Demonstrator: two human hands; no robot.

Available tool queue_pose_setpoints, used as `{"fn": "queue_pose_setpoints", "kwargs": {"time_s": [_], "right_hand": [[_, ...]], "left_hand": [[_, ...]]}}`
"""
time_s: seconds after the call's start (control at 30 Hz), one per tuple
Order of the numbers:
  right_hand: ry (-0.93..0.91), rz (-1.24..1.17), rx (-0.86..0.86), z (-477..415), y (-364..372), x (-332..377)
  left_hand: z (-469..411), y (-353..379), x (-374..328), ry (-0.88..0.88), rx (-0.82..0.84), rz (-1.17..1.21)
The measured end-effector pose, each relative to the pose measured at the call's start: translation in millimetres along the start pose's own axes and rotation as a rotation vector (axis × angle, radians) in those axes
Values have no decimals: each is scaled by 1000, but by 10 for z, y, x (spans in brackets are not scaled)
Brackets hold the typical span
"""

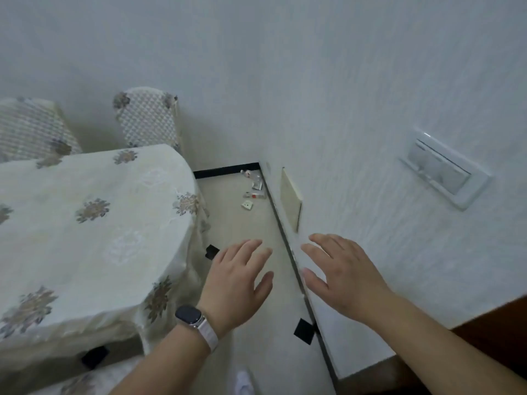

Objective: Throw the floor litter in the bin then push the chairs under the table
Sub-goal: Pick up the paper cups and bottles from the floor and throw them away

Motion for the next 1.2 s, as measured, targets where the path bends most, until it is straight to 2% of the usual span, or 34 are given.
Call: {"fn": "queue_pose_setpoints", "kwargs": {"time_s": [0.27, 0.5, 0.83, 1.03, 1.2], "right_hand": [[30, 47, -16, -1411, 299, -414], [5, 1, 44, -2200, 823, -767], [-85, -122, 37, -3927, 1855, -1730], [-141, -140, 50, -4993, 2220, -2326], [-187, -171, 41, -5512, 2499, -2573]], "left_hand": [[-1284, 214, 1036, 13, -6, 13], [-1959, 551, 1635, -20, 53, 21], [-3289, 1374, 2403, -169, 109, -58], [-4235, 1613, 2787, -275, 125, -97], [-4641, 1745, 3100, -362, 104, -97]]}}
Point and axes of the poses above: each hand's wrist, its own z-axis away from the middle knuckle, its own y-axis out of the palm, x = y × z, the point moved 1 cm from there along -z, towards the middle knuckle, and after that the axes turned 7 degrees about -y, right-handed, at the moved point
